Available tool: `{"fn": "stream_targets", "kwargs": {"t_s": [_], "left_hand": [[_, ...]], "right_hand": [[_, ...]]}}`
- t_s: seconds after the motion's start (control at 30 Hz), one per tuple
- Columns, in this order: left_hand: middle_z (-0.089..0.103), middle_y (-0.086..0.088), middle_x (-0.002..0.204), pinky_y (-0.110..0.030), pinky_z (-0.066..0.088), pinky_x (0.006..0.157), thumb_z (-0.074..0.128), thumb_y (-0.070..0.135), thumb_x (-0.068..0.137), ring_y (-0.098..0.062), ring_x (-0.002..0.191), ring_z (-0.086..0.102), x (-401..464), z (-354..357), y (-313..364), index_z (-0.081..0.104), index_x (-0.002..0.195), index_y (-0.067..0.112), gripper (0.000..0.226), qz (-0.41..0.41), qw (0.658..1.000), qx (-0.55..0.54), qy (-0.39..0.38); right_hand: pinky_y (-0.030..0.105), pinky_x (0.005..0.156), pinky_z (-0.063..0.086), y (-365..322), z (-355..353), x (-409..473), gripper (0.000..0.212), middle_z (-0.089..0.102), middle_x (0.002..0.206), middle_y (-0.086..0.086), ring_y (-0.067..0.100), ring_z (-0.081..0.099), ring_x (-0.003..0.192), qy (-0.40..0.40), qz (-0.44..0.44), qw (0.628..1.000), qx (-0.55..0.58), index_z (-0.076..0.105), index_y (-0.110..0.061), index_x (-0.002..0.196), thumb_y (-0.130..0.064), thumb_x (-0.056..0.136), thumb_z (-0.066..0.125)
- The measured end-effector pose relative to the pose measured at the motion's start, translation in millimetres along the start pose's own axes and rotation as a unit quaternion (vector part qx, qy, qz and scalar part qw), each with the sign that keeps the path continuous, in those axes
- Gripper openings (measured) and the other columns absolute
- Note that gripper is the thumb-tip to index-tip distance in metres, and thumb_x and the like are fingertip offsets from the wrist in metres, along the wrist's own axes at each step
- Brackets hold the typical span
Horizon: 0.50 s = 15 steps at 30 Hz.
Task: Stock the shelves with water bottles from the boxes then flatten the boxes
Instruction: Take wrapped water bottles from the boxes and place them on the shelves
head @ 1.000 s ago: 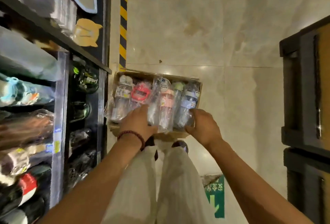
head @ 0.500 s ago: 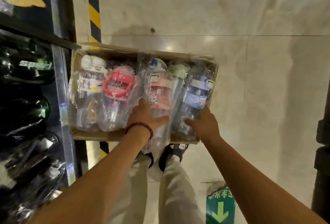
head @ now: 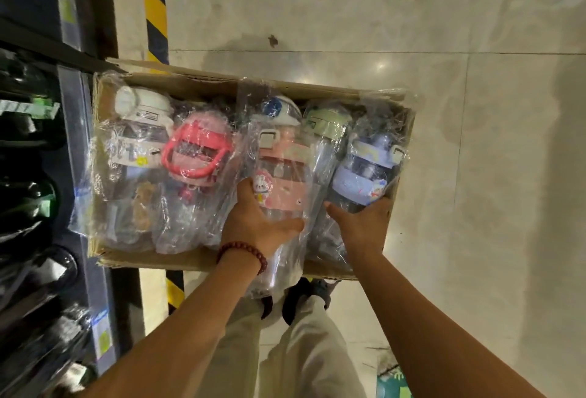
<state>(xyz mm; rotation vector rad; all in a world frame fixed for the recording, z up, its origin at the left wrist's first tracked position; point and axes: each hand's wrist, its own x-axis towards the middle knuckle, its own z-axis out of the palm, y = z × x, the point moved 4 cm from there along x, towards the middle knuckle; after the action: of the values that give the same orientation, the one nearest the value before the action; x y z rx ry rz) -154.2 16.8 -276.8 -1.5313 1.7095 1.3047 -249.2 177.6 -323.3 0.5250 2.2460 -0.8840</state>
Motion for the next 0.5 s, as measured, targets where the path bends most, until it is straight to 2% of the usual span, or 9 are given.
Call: {"fn": "stream_targets", "kwargs": {"t_s": [0.1, 0.17, 0.27, 0.37, 0.43, 0.5], "left_hand": [[0.048, 0.018, 0.092, -0.027, 0.041, 0.081, 0.085, 0.026, 0.065, -0.013, 0.096, 0.05, 1, -4, -1, 0.032, 0.131, 0.028, 0.084, 0.009, 0.999, -0.042, -0.015], [0.047, 0.022, 0.091, -0.028, 0.042, 0.082, 0.084, 0.023, 0.066, -0.012, 0.097, 0.05, -3, -10, -2, 0.033, 0.128, 0.031, 0.08, 0.018, 0.998, -0.065, -0.018], [0.05, 0.021, 0.097, -0.029, 0.041, 0.088, 0.087, 0.023, 0.062, -0.015, 0.105, 0.051, -18, -27, -3, 0.034, 0.135, 0.023, 0.09, 0.022, 0.994, -0.106, -0.016], [0.05, 0.011, 0.111, -0.029, 0.04, 0.09, 0.088, 0.028, 0.06, -0.015, 0.112, 0.048, -45, -51, 7, 0.03, 0.142, 0.02, 0.101, 0.035, 0.991, -0.128, -0.011], [0.046, 0.015, 0.105, -0.026, 0.037, 0.088, 0.085, 0.024, 0.066, -0.011, 0.111, 0.045, -69, -72, 17, 0.028, 0.143, 0.021, 0.097, 0.044, 0.991, -0.129, 0.003], [0.047, 0.018, 0.096, -0.025, 0.038, 0.085, 0.084, 0.02, 0.066, -0.011, 0.105, 0.049, -95, -95, 30, 0.031, 0.141, 0.021, 0.091, 0.062, 0.989, -0.136, 0.015]], "right_hand": [[0.028, 0.074, 0.047, -5, -3, -1, 0.069, 0.053, 0.102, 0.004, 0.019, 0.056, 0.088, -0.002, 0.01, 1.0, 0.014, 0.035, -0.014, 0.109, -0.018, 0.063, 0.087], [0.026, 0.068, 0.046, -9, -9, -8, 0.065, 0.051, 0.093, 0.001, 0.015, 0.054, 0.077, -0.012, 0.022, 0.999, 0.021, 0.033, -0.014, 0.106, -0.018, 0.067, 0.084], [0.028, 0.062, 0.045, -16, -23, -30, 0.06, 0.047, 0.084, -0.005, 0.007, 0.049, 0.069, -0.026, 0.027, 0.999, 0.027, 0.034, -0.012, 0.108, -0.017, 0.071, 0.08], [0.026, 0.064, 0.045, -31, -41, -63, 0.058, 0.05, 0.084, -0.006, 0.011, 0.052, 0.071, -0.029, -0.003, 0.999, 0.03, 0.037, -0.014, 0.107, -0.018, 0.069, 0.081], [0.022, 0.065, 0.044, -46, -53, -90, 0.061, 0.051, 0.085, -0.009, 0.01, 0.053, 0.073, -0.032, -0.036, 0.998, 0.032, 0.04, -0.014, 0.108, -0.022, 0.066, 0.083], [0.014, 0.063, 0.043, -67, -68, -120, 0.061, 0.051, 0.085, -0.012, 0.003, 0.053, 0.072, -0.039, -0.071, 0.996, 0.035, 0.041, -0.014, 0.109, -0.018, 0.066, 0.084]]}}
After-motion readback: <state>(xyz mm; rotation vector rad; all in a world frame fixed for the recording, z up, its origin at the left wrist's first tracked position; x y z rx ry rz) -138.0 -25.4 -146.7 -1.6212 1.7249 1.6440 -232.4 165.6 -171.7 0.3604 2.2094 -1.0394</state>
